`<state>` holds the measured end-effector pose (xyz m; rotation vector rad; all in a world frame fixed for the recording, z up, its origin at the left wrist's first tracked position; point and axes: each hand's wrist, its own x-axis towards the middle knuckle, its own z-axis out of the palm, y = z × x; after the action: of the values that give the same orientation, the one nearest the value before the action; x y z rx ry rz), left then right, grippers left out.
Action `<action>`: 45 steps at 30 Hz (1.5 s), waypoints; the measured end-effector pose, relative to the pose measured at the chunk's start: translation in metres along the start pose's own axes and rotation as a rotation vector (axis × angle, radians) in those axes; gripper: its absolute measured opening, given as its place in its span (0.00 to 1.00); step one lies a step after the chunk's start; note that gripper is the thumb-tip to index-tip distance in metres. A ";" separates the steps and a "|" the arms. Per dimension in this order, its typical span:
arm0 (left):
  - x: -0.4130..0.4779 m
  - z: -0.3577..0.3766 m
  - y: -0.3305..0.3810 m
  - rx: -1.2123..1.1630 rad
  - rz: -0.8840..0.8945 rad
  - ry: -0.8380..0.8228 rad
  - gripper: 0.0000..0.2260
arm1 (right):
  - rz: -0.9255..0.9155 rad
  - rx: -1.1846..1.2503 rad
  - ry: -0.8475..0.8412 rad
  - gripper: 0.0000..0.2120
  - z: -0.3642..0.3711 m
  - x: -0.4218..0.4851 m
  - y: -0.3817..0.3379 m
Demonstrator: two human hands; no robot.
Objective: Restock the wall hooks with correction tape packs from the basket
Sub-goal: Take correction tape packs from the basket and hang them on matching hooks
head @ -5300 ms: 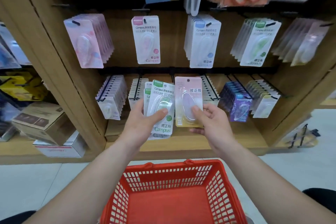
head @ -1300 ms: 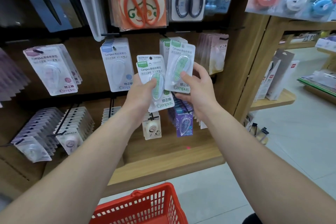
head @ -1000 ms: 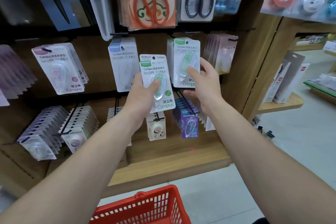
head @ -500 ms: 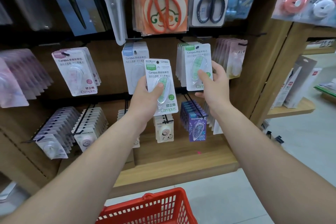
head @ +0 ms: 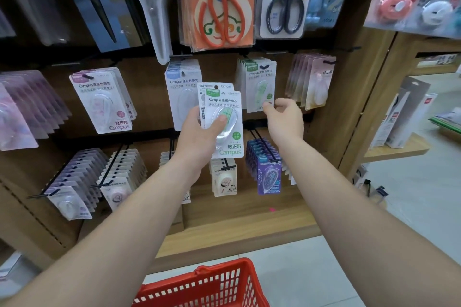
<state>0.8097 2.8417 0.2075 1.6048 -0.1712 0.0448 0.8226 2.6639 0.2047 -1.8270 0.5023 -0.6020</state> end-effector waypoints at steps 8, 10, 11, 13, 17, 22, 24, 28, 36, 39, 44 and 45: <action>-0.007 0.008 -0.005 -0.076 0.033 0.013 0.19 | -0.049 0.359 -0.412 0.20 -0.009 -0.059 0.011; -0.009 0.011 -0.004 -0.077 0.048 -0.001 0.19 | -0.057 0.357 -0.415 0.20 -0.010 -0.059 0.013; -0.009 0.011 -0.004 -0.072 0.056 -0.006 0.18 | -0.057 0.364 -0.414 0.18 -0.010 -0.058 0.014; -0.009 0.011 -0.002 -0.047 0.068 -0.005 0.15 | -0.068 0.378 -0.400 0.16 -0.011 -0.057 0.015; -0.006 0.004 -0.002 -0.005 0.044 0.042 0.13 | -0.090 0.448 -0.300 0.19 -0.016 -0.043 0.014; -0.002 -0.002 -0.001 0.023 0.036 0.071 0.12 | -0.180 0.400 -0.211 0.20 -0.019 -0.017 0.003; -0.001 -0.005 -0.002 0.021 0.038 0.071 0.12 | -0.189 0.380 -0.201 0.18 -0.018 -0.010 -0.002; 0.001 -0.008 -0.003 0.026 0.046 0.062 0.14 | -0.174 0.358 -0.157 0.16 -0.015 0.000 -0.003; 0.002 -0.010 -0.008 0.027 0.067 0.047 0.11 | -0.136 0.230 -0.034 0.22 -0.005 0.011 -0.011; 0.000 -0.009 -0.008 0.025 0.076 0.035 0.09 | -0.115 -0.051 0.024 0.23 -0.004 0.006 -0.014; -0.004 -0.009 -0.012 0.074 0.114 0.025 0.09 | -0.197 0.146 -0.229 0.12 0.001 -0.055 -0.001; -0.005 -0.007 -0.013 0.070 0.116 0.009 0.09 | -0.177 0.174 -0.339 0.14 0.003 -0.066 0.000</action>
<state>0.8072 2.8499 0.1945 1.6633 -0.2576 0.1490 0.7729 2.7065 0.1934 -1.7699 0.0595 -0.4263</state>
